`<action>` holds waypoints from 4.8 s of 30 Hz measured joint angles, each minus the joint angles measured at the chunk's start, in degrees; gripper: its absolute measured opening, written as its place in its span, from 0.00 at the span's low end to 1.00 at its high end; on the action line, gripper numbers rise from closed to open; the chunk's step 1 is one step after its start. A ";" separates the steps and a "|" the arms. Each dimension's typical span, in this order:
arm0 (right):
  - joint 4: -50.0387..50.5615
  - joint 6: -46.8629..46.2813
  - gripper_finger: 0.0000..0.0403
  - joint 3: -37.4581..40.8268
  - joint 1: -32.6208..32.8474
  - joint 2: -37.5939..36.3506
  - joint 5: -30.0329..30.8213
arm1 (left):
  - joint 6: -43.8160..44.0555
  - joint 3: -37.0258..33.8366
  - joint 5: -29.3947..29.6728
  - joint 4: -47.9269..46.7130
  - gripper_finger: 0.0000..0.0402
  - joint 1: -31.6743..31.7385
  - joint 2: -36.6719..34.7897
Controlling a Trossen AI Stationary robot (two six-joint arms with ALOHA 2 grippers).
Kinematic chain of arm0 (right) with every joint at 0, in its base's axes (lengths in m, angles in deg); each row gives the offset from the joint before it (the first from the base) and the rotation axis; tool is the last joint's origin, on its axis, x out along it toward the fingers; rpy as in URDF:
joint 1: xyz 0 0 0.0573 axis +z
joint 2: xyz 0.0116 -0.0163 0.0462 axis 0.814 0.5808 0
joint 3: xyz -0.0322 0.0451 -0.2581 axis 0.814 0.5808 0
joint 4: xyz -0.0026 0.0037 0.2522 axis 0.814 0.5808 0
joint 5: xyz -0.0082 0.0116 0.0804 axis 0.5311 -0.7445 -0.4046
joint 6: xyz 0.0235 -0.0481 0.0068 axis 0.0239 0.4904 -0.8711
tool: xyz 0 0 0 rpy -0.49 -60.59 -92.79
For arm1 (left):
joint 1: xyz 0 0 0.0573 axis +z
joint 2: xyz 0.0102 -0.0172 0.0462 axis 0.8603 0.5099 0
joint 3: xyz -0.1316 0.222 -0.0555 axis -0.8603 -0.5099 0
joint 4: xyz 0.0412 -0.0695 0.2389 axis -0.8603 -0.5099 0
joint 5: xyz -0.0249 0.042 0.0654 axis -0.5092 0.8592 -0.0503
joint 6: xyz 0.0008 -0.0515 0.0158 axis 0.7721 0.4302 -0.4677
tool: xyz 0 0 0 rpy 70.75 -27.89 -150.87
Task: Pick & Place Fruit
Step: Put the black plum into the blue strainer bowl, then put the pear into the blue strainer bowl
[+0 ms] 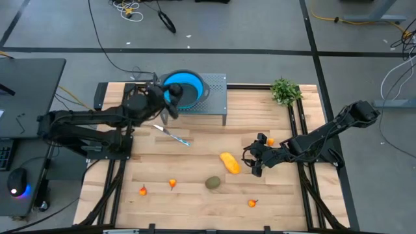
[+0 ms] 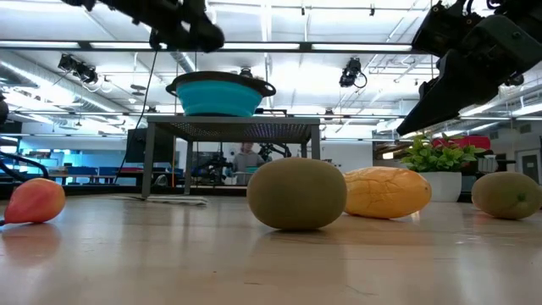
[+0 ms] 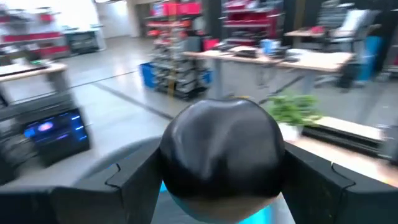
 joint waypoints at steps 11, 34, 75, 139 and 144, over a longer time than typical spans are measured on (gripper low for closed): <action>0.02 0.58 0.61 0.00 0.00 -0.01 0.13 | 5.73 -0.02 -3.10 -1.57 0.74 6.06 5.78; 0.49 0.19 0.61 0.00 0.00 -0.01 0.10 | 2.91 -0.02 -1.53 0.53 0.95 5.11 1.84; -2.76 9.62 0.61 0.04 -0.11 -0.01 4.02 | 53.13 -3.64 7.72 -18.41 0.95 -45.21 19.97; -15.39 -0.32 0.61 11.53 11.23 0.01 -7.85 | 106.28 11.19 -4.17 -45.20 0.87 -58.15 45.29; -15.37 -0.29 0.61 11.52 11.23 0.01 -7.86 | 106.43 13.17 -7.46 -47.43 0.87 -58.03 45.40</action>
